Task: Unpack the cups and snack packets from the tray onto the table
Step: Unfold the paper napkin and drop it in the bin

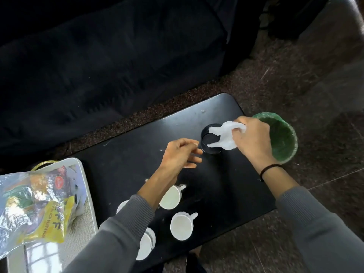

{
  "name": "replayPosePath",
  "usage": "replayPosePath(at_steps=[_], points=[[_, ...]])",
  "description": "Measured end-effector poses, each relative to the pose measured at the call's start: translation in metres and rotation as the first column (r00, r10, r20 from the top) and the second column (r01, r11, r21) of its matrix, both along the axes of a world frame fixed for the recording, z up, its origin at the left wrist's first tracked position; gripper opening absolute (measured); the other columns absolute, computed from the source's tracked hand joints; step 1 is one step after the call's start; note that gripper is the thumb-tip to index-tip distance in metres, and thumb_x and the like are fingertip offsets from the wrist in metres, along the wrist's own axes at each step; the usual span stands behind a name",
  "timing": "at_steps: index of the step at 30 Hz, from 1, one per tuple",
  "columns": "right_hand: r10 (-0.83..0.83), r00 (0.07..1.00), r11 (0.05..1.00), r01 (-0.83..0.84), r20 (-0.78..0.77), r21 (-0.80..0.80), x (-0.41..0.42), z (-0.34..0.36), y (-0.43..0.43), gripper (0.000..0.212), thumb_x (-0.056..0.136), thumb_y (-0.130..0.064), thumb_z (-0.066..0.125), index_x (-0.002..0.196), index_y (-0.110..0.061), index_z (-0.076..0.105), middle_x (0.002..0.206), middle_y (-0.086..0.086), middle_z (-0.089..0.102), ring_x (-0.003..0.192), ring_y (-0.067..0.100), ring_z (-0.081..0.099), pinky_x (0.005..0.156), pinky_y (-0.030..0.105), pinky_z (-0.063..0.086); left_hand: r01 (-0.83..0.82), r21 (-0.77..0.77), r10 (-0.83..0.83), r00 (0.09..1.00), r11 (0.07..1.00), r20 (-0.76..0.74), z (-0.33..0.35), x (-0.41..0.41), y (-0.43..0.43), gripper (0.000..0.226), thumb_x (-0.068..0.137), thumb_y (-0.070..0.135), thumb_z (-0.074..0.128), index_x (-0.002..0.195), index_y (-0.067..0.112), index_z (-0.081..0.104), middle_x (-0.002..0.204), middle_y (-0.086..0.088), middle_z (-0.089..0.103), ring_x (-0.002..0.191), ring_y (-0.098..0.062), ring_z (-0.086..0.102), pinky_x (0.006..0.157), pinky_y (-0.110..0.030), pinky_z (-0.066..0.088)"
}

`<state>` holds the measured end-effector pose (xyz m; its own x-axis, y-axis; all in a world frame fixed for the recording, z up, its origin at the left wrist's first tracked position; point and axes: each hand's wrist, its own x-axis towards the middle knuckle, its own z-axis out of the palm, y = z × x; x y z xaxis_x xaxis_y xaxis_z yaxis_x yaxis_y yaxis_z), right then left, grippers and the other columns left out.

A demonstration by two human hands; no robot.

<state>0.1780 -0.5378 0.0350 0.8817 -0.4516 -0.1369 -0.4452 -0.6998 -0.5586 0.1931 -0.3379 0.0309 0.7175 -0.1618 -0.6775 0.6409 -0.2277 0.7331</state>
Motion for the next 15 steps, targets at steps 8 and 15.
replayPosePath(at_steps=[8, 15], points=[[0.029, 0.994, 1.0, -0.029, -0.11, 0.001, 0.019, -0.03, 0.004, 0.022, 0.085, -0.013, 0.068, 0.107, -0.01, 0.066, 0.105, 0.015, 0.069, 0.101, 0.033, 0.063, 0.086, 0.04, 0.053, -0.033, 0.002, 0.033, 0.999, 0.999, 0.005, -0.019, 0.002, -0.006, 0.013, 0.1, 0.014, 0.058, 0.099, 0.014, 0.071, 0.078, -0.001, 0.076, 0.06, -0.014, 0.07, 0.056, -0.026, 0.059], [-0.015, 0.993, 0.997, 0.022, -0.113, 0.068, 0.011, -0.034, 0.008, 0.021, 0.084, -0.022, 0.069, 0.103, -0.012, 0.063, 0.104, 0.01, 0.067, 0.098, 0.03, 0.063, 0.083, 0.043, 0.054, -0.029, 0.001, 0.029, 1.0, 1.0, -0.011, -0.025, -0.003, -0.01, 0.014, 0.1, 0.014, 0.057, 0.098, 0.015, 0.071, 0.078, -0.001, 0.076, 0.062, -0.015, 0.07, 0.056, -0.027, 0.057]])
